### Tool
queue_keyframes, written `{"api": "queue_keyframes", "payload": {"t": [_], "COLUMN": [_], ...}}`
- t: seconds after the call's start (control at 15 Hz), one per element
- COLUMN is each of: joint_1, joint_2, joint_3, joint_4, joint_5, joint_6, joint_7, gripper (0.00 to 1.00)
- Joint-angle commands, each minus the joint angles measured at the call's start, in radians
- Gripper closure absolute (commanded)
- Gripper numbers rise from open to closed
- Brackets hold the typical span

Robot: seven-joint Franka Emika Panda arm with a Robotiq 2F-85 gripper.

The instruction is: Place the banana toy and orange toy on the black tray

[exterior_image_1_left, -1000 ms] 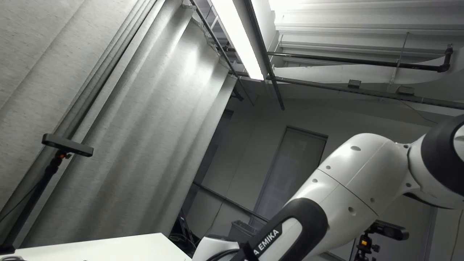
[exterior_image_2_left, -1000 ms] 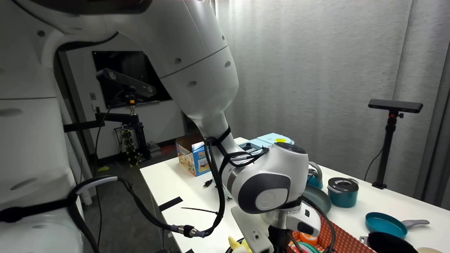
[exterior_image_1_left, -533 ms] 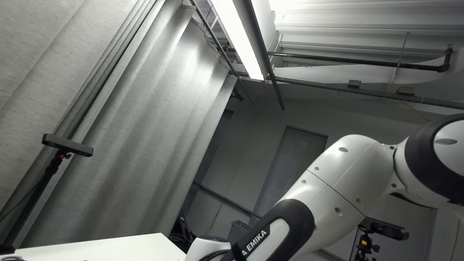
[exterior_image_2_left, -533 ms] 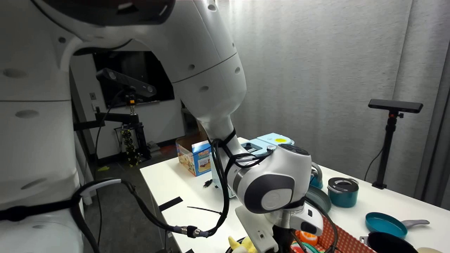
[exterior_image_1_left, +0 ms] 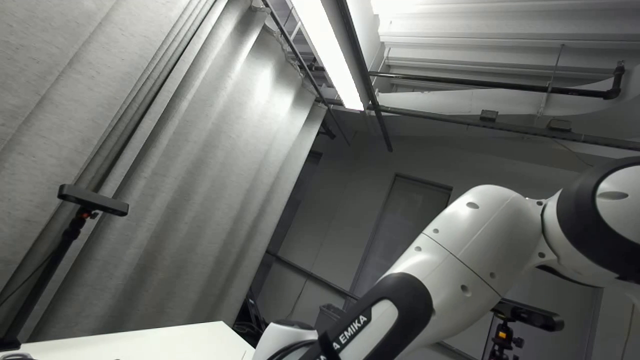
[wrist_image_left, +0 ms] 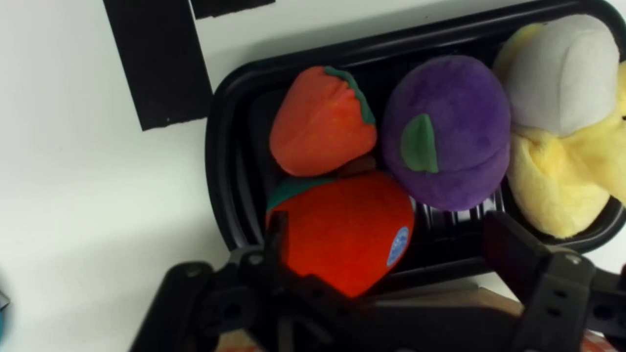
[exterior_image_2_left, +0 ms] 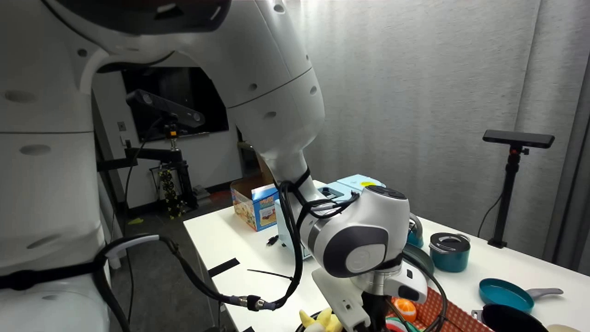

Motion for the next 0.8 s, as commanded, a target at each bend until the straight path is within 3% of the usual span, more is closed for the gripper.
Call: {"api": "queue_keyframes", "payload": {"t": [0.0, 0.73], "joint_1": [0.007, 0.026], "joint_2": [-0.089, -0.264], "joint_3": [0.028, 0.078], "joint_4": [-0.045, -0.126], "joint_5": [-0.024, -0.097], "joint_6": [0.071, 0.328], "joint_7": [-0.021, -0.044], "gripper": [0.0, 0.0]}}
